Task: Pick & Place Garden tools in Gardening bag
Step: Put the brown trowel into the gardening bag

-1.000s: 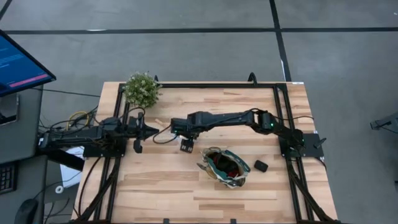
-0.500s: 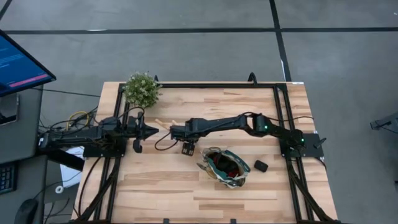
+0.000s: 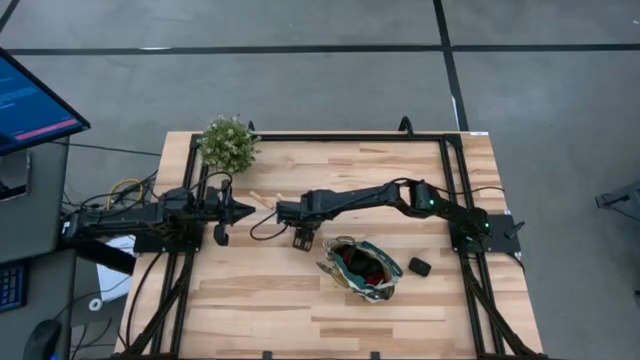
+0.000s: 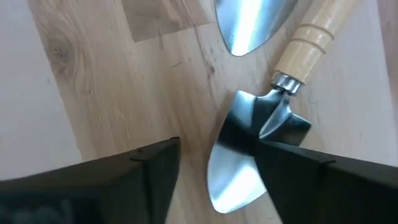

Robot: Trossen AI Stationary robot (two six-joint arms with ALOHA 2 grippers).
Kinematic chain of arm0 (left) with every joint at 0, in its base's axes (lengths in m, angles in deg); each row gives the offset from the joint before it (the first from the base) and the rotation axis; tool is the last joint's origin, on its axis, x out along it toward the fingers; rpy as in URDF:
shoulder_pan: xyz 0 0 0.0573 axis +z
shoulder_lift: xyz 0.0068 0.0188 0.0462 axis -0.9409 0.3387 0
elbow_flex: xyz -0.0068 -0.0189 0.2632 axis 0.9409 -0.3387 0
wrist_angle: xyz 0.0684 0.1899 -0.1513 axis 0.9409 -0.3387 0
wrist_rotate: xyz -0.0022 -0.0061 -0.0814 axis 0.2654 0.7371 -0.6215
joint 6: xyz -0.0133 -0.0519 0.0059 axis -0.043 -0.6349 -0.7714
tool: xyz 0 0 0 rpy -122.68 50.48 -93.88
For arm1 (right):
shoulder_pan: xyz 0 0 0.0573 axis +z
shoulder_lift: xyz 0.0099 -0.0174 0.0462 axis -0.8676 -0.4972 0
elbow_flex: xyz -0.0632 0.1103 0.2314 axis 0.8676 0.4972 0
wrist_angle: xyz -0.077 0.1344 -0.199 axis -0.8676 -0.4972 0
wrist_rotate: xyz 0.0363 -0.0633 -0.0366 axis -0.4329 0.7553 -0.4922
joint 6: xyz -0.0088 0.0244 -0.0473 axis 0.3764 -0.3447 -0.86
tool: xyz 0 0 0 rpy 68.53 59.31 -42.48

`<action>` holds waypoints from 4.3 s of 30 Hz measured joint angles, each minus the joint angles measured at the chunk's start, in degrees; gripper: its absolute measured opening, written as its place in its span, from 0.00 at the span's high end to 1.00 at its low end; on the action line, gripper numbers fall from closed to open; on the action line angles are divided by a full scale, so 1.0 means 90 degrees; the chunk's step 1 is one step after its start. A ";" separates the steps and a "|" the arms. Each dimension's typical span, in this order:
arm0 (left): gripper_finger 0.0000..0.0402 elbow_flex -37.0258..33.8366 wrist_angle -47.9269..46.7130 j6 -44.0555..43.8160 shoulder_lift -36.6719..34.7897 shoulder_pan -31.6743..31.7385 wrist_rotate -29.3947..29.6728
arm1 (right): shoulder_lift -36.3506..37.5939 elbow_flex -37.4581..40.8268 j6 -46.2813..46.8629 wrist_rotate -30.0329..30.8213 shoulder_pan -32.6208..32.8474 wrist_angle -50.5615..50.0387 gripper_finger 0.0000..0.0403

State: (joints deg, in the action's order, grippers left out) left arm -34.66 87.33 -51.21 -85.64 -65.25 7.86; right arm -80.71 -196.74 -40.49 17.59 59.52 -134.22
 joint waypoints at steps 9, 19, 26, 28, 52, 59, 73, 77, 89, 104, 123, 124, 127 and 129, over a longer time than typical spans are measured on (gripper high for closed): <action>0.96 0.0000 0.0000 0.0000 0.0000 0.0000 0.0001 | 0.0015 0.0045 0.0072 0.0229 -0.0030 -0.0188 0.92; 0.96 0.0000 0.0000 0.0000 0.0000 -0.0001 0.0000 | 0.0490 0.0117 -0.0165 0.0298 -0.0082 -0.1561 0.99; 0.96 0.0000 0.0007 -0.0001 0.0000 0.0000 0.0002 | 0.0753 0.0118 -0.1309 0.0759 -0.0274 -0.2701 1.00; 0.96 0.0000 0.0009 0.0000 0.0000 -0.0001 0.0001 | 0.0753 0.0118 -0.1672 0.0930 -0.0338 -0.2868 1.00; 0.96 0.0000 0.0097 -0.0001 0.0000 -0.0001 0.0000 | 0.0775 0.0089 -0.3913 0.1395 -0.1612 -0.3607 0.92; 0.96 0.0000 0.0101 0.0001 0.0000 0.0000 0.0000 | 0.0797 0.0084 -0.2811 0.0963 -0.1829 -0.3991 0.68; 0.96 0.0000 0.0134 0.0002 0.0056 0.0000 0.0002 | 0.1950 0.0070 0.4975 -0.0331 -0.1480 -0.2309 0.42; 0.96 0.0000 0.0139 0.0001 0.0056 -0.0002 0.0000 | 0.1921 0.0072 0.5786 -0.0305 -0.1289 -0.1965 0.41; 0.96 0.0000 0.0165 0.0002 0.0056 -0.0002 0.0002 | 0.1903 0.0850 0.8994 -0.0636 -0.1379 -0.0682 0.44; 0.96 0.0000 0.0192 0.0001 0.0056 -0.0002 0.0002 | 0.1881 0.1924 1.1588 -0.0989 -0.1518 0.0323 0.44; 0.96 0.0000 0.0226 0.0001 0.0056 -0.0002 0.0000 | 0.1920 0.2828 1.1783 -0.1136 -0.1651 0.0336 0.44; 0.96 0.0000 0.0228 0.0002 0.0056 0.0000 0.0002 | 0.1921 0.2829 1.1579 -0.1153 -0.1689 0.0284 0.44; 0.96 0.0000 0.0236 0.0001 0.0056 0.0000 0.0000 | 0.1921 0.2839 1.0508 -0.1212 -0.1833 0.0156 0.44; 0.96 0.0000 0.0236 -0.0001 0.0056 0.0000 0.0000 | 0.1921 0.2846 0.9848 -0.1305 -0.1941 0.0114 0.45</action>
State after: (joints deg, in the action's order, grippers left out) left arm -34.66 89.45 -51.22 -85.14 -65.25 7.86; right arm -63.42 -171.13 48.14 5.85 42.05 -133.20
